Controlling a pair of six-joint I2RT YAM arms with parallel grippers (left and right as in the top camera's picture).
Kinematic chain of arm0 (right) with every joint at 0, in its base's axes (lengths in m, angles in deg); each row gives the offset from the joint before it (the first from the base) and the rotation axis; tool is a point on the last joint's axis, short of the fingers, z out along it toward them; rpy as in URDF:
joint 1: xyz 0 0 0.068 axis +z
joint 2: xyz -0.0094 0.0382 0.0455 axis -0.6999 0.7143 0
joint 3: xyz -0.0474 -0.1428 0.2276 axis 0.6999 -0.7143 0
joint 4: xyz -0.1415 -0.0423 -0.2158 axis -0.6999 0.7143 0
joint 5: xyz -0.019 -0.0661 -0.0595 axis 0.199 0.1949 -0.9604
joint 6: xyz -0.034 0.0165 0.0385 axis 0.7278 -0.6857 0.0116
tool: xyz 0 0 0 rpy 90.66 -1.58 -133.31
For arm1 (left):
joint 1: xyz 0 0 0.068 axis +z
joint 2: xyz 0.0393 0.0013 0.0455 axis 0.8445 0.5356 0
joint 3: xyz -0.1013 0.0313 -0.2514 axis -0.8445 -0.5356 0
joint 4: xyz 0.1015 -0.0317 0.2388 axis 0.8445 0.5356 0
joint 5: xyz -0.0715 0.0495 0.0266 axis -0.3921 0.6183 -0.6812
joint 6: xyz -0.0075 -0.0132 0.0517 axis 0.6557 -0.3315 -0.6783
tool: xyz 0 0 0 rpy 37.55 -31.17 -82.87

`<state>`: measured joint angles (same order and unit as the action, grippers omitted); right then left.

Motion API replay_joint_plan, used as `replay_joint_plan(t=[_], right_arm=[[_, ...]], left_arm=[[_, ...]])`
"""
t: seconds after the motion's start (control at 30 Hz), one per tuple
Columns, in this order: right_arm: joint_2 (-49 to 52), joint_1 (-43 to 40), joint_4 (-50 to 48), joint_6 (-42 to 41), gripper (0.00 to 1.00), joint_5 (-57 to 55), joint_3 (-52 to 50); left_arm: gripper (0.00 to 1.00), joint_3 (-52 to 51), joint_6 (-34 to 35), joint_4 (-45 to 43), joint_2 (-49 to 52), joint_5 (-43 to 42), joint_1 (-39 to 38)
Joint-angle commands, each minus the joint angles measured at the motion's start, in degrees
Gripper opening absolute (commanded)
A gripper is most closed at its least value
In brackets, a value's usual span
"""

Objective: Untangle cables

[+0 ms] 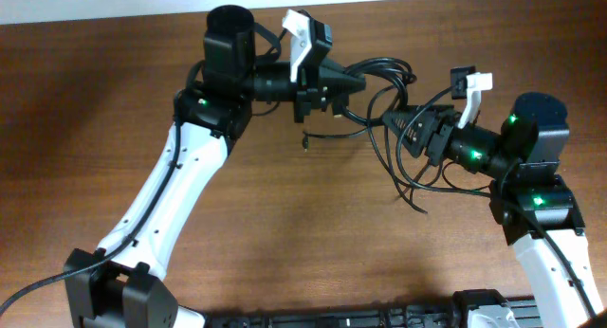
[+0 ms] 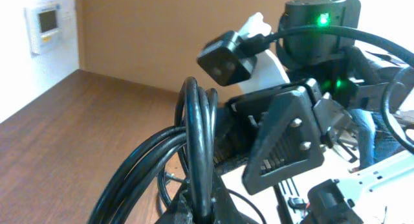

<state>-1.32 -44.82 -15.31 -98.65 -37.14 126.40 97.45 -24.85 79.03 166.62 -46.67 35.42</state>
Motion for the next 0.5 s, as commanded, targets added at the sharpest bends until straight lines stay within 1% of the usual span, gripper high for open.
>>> replay_joint_plan(t=[0.0,0.03,0.07,0.1,0.13,0.17,0.27,0.3,0.33,0.4,0.47], right_arm=[[0.3,0.0,-0.8,0.7,0.36,-0.6,0.5],[0.3,0.0,-0.9,0.7,0.25,-0.5,0.5],[0.3,0.0,-0.8,0.7,0.12,-0.5,0.5],[0.3,0.0,-0.7,0.7,0.04,0.0,0.5],[0.3,0.0,-0.5,0.7,0.04,0.4,0.5],[0.3,0.0,0.1,0.7,0.04,0.4,0.5],[0.3,0.0,2.9,0.7,0.04,0.5,0.5],[0.3,0.0,3.4,0.7,0.04,0.6,0.5],[0.3,0.0,3.4,0.7,0.04,0.6,0.5],[0.3,0.0,3.1,0.7,0.04,0.5,0.5],[0.3,0.0,2.5,0.7,0.04,0.2,0.5]], left_arm=[[0.0,0.7,1.0,-0.4,-0.2,-0.1,-2.4],[0.0,0.7,1.0,-0.4,-0.2,0.2,-2.6],[0.0,0.7,1.0,-0.3,-0.2,1.1,-2.9],[0.0,0.7,1.0,-0.3,-0.2,2.8,-3.0],[0.0,0.7,1.2,-0.3,-0.2,4.2,-3.0],[0.0,0.7,3.3,-0.3,-0.2,7.0,-2.9],[0.0,0.7,13.3,-0.2,-0.2,19.6,-2.8],[0.0,0.7,18.4,0.6,-0.2,25.2,-2.8],[0.0,0.7,20.7,1.4,-0.2,27.7,-2.8],[0.0,0.7,27.9,5.2,-0.2,35.0,-2.8],[0.0,0.7,33.6,9.2,-0.2,39.0,-2.8]])
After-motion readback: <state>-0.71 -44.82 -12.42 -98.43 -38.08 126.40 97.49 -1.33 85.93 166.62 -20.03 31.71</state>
